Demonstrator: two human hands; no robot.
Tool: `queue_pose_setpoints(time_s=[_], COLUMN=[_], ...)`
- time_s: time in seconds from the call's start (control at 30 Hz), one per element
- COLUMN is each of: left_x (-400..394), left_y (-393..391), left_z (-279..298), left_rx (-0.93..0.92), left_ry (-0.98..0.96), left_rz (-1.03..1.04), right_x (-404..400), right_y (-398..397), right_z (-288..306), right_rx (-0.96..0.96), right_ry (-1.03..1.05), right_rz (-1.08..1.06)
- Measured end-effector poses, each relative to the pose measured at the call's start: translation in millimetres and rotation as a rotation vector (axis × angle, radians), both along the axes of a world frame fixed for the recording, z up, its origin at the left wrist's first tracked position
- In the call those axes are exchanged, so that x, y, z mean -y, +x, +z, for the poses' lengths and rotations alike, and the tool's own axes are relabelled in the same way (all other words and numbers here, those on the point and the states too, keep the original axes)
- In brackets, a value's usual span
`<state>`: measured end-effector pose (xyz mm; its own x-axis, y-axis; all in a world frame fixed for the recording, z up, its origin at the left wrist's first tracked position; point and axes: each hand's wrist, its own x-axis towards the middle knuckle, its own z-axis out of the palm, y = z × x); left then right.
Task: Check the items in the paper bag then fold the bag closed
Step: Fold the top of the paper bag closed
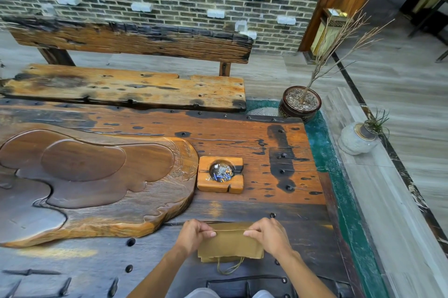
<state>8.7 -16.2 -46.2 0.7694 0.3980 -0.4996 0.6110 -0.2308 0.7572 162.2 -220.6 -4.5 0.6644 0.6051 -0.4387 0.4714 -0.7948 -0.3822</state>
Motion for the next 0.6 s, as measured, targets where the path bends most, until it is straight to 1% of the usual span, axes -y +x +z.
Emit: queue_pose_setpoints(time_s=[0.07,0.2,0.3,0.37,0.5,0.6], left_x=[0,-3,-8,-9,-8,-8], left_y=[0,-2,-6,-8,-11,-11], left_z=[0,0,-2,-2,-3,-4], left_rx=[0.003,0.0,-0.009,-0.001,0.02,0.028], left_ry=[-0.012,-0.055,-0.07,-0.09,-0.121,-0.17], left_rz=[0.011,0.012,-0.011,0.01,0.067,0.13], right_x=[2,9,14,15,18,25], right_y=[0,3,4,4,8,10], right_z=[-1,-4,-7,-7,-6,-7], right_rx=[-0.029,-0.07,-0.086,-0.089,-0.118,-0.185], right_ry=[0.004,0.018,0.011,0.027,0.048,0.091], right_rz=[-0.029,0.039,0.033,0.019,-0.07,-0.173])
